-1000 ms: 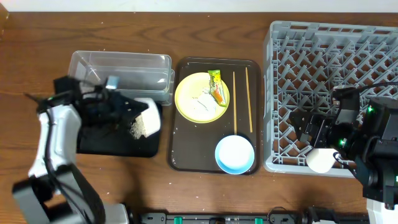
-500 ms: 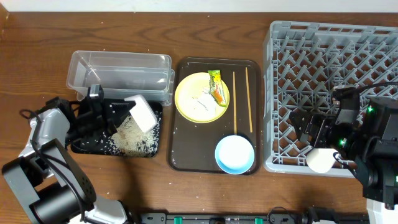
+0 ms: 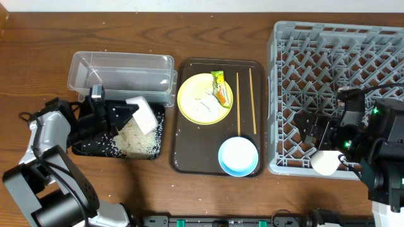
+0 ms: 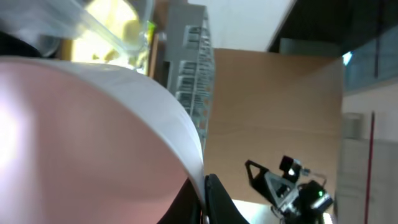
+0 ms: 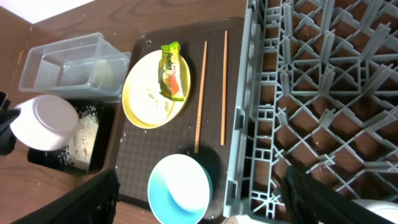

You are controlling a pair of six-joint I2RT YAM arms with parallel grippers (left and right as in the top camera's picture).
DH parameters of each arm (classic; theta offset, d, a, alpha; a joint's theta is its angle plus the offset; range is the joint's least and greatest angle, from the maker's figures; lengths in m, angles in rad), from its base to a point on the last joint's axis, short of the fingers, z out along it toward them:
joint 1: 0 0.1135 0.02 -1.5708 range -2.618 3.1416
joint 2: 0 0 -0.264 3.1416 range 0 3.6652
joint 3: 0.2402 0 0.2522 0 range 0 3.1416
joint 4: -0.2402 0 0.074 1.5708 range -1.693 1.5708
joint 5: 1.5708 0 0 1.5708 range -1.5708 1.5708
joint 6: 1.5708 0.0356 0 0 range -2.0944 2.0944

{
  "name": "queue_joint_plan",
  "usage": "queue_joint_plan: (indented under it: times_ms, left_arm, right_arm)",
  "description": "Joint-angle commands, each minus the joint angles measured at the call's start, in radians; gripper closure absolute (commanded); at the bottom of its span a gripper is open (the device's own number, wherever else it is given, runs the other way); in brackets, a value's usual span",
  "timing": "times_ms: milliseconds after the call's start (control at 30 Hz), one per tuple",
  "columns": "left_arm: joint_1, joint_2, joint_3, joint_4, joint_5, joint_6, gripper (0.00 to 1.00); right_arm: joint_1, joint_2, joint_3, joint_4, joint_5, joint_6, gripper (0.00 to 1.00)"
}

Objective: Sort waste into correct bins and load items into the dishwasher rack
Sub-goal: 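Tip the pink bowl over the black tray to dump the rice, then set the empty pink bowl back on the brown tray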

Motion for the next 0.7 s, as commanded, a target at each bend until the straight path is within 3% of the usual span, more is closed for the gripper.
queue_joint_plan:
  times_ms: [0,100,200,300,467,667]
  left_arm:
    - [-0.014,-0.036,0.004,-0.083,-0.055,0.016,0.94]
    - [-0.068,-0.1,0.004,-0.155,-0.088,0.076,0.94]
    - [-0.153,-0.204,0.008,-0.13,-0.19,-0.018,0.94]
    - [-0.277,-0.297,0.008,-0.043,-0.405,-0.213,0.94]
    - [-0.627,-0.385,0.007,0.189,-0.806,-0.505,0.94]
    - [-1.014,-0.29,0.0,0.297,-1.281,-0.67,0.94]
  right_arm:
    - [-0.016,-0.002,0.003,-0.004,0.002,-0.003,0.18]
    - [-0.016,-0.002,0.003,-0.003,0.002,-0.003,0.18]
    - [-0.016,-0.002,0.003,0.004,0.002,-0.003,0.17]
    - [-0.016,-0.002,0.003,0.008,0.003,-0.003,0.17]
    - [-0.016,-0.002,0.003,0.018,0.003,-0.001,0.17]
    - [-0.016,-0.002,0.003,0.017,0.003,0.012,0.17]
